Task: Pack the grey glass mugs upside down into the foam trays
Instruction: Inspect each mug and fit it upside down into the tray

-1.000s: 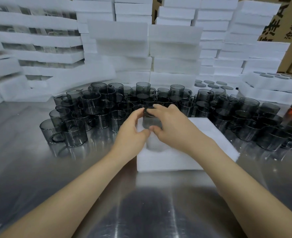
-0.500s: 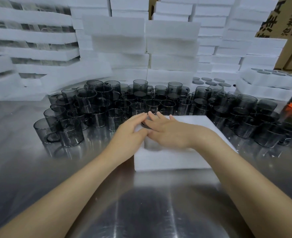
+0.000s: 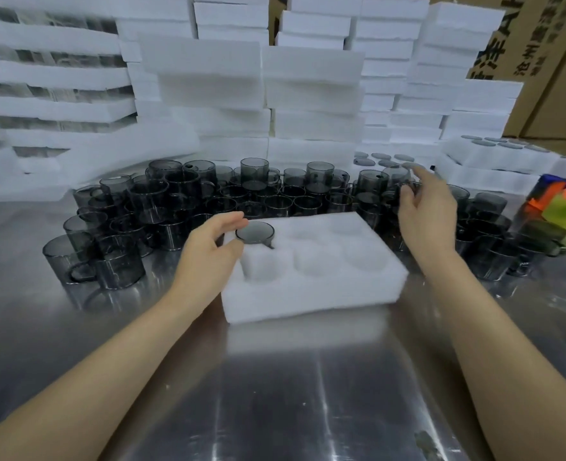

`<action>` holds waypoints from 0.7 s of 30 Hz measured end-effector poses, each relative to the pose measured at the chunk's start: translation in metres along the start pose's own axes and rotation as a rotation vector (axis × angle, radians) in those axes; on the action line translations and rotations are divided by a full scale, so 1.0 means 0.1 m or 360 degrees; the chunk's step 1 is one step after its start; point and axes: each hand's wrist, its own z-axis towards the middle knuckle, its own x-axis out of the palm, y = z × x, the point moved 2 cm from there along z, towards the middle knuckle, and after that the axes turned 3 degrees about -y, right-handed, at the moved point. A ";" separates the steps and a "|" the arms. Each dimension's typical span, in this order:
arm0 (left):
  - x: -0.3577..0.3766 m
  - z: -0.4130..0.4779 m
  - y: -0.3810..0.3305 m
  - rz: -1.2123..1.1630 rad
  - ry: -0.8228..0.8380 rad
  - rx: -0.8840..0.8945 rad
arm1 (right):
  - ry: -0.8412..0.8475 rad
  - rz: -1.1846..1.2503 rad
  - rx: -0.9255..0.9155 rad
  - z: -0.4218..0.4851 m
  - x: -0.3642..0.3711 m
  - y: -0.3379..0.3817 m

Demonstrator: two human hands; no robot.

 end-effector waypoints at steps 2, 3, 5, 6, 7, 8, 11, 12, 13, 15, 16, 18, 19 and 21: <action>0.00 -0.01 -0.01 -0.0050 0.0043 -0.0013 | 0.0125 -0.0232 0.0159 0.01 0.05 -0.17; 0.01 -0.01 -0.01 -0.0057 0.0055 -0.0010 | 0.0193 -0.0327 0.0193 0.01 0.08 -0.22; 0.02 -0.02 -0.02 -0.0057 0.0059 -0.0006 | 0.0238 -0.0384 0.0202 0.00 0.13 -0.27; 0.01 -0.02 -0.02 -0.0057 0.0063 -0.0004 | 0.0212 -0.0372 0.0186 0.00 0.14 -0.29; 0.01 -0.02 -0.03 -0.0055 0.0068 -0.0001 | 0.0167 -0.0349 0.0164 0.00 0.15 -0.30; 0.01 -0.01 -0.03 -0.0044 0.0073 0.0001 | 0.0119 -0.0310 0.0142 0.02 0.15 -0.30; 0.02 -0.01 -0.03 0.0022 0.0076 0.0000 | 0.0011 -0.0026 -0.0015 0.05 0.08 -0.18; 0.02 -0.01 -0.03 0.0036 0.0071 0.0000 | -0.0004 0.0139 -0.0084 0.05 0.04 -0.09; 0.03 -0.01 -0.02 0.0041 0.0063 -0.0002 | 0.0001 0.0337 -0.0131 0.03 0.00 0.01; 0.03 -0.01 -0.02 0.0039 0.0038 -0.0015 | 0.0122 0.0778 -0.0157 -0.03 -0.06 0.24; 0.03 -0.02 -0.02 0.0029 0.0029 -0.0024 | 0.0230 0.0973 -0.0155 -0.08 -0.07 0.36; 0.03 -0.03 -0.02 0.0009 0.0029 -0.0035 | 0.0449 0.1243 -0.0099 -0.18 -0.04 0.57; 0.03 -0.04 -0.03 0.0006 0.0032 -0.0038 | 0.0530 0.1313 -0.0037 -0.24 0.00 0.64; 0.04 -0.04 -0.04 0.0001 0.0033 -0.0048 | 0.0609 0.1309 0.0061 -0.36 0.09 0.72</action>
